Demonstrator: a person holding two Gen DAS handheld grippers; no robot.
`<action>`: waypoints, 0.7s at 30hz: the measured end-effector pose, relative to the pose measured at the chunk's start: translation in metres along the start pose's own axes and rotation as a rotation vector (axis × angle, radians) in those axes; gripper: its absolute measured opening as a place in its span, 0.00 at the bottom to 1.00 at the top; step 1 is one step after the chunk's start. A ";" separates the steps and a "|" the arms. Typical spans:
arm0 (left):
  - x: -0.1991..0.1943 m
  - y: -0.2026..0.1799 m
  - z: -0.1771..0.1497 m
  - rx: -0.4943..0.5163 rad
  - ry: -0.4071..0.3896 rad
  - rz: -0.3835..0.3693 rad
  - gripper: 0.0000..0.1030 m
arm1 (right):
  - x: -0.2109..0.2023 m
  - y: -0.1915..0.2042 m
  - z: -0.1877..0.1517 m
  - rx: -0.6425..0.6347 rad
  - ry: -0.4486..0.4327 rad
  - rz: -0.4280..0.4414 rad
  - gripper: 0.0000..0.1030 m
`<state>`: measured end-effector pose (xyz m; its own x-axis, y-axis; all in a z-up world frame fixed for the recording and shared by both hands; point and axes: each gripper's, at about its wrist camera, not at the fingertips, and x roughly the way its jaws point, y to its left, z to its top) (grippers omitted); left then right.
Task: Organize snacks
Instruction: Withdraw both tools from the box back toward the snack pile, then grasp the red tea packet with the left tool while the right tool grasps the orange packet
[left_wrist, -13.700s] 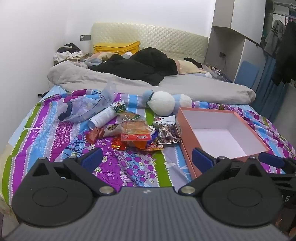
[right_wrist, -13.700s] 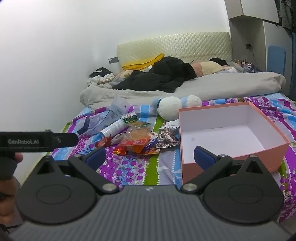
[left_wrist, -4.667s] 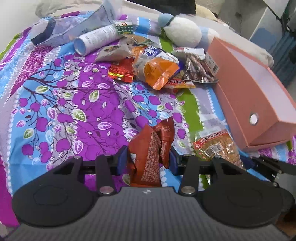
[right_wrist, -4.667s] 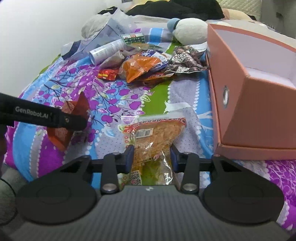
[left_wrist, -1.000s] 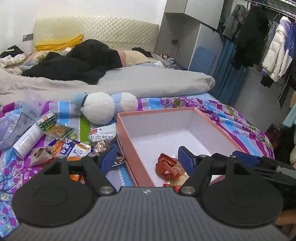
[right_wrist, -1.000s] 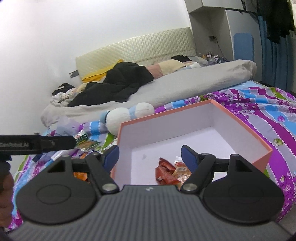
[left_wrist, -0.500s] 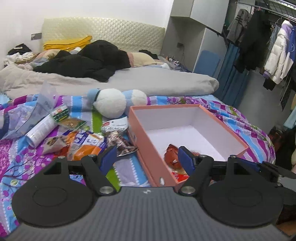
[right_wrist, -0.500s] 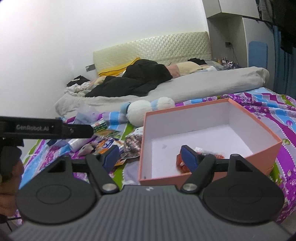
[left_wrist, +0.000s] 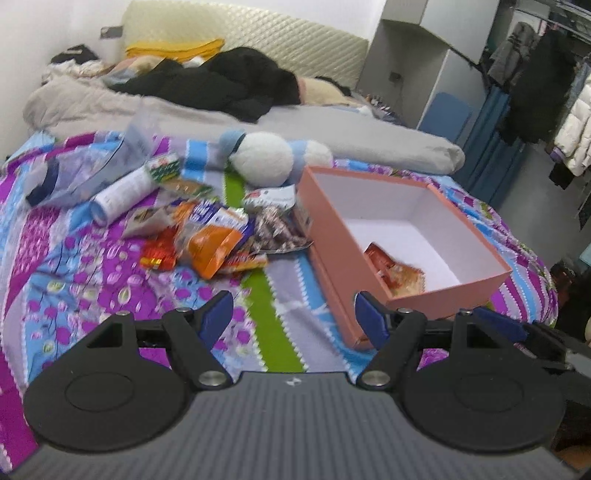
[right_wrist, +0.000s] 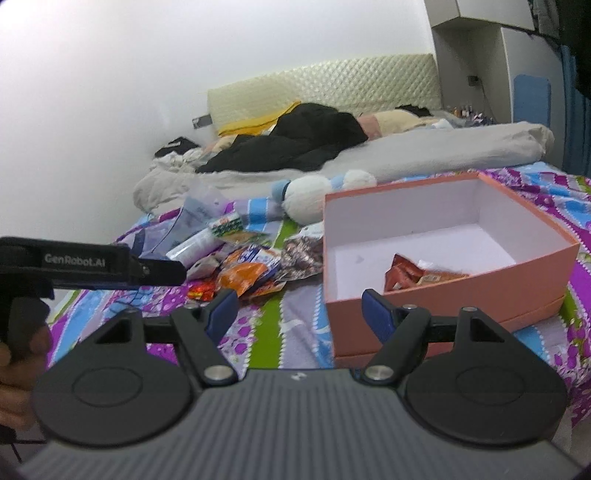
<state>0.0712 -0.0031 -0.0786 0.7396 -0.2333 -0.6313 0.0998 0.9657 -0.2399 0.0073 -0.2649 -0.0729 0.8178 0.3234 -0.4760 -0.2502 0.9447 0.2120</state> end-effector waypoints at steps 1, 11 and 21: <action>0.001 0.004 -0.002 -0.009 0.003 0.005 0.75 | 0.002 0.002 0.000 -0.003 0.007 0.001 0.73; 0.018 0.036 0.006 -0.080 -0.009 0.069 0.76 | 0.021 0.022 -0.004 -0.068 0.044 0.062 0.72; 0.064 0.100 0.019 -0.158 -0.025 0.141 0.82 | 0.080 0.054 0.007 -0.168 0.080 0.096 0.67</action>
<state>0.1412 0.0806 -0.1283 0.7556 -0.0926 -0.6485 -0.1098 0.9580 -0.2648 0.0627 -0.1886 -0.0940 0.7439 0.4091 -0.5285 -0.4132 0.9030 0.1176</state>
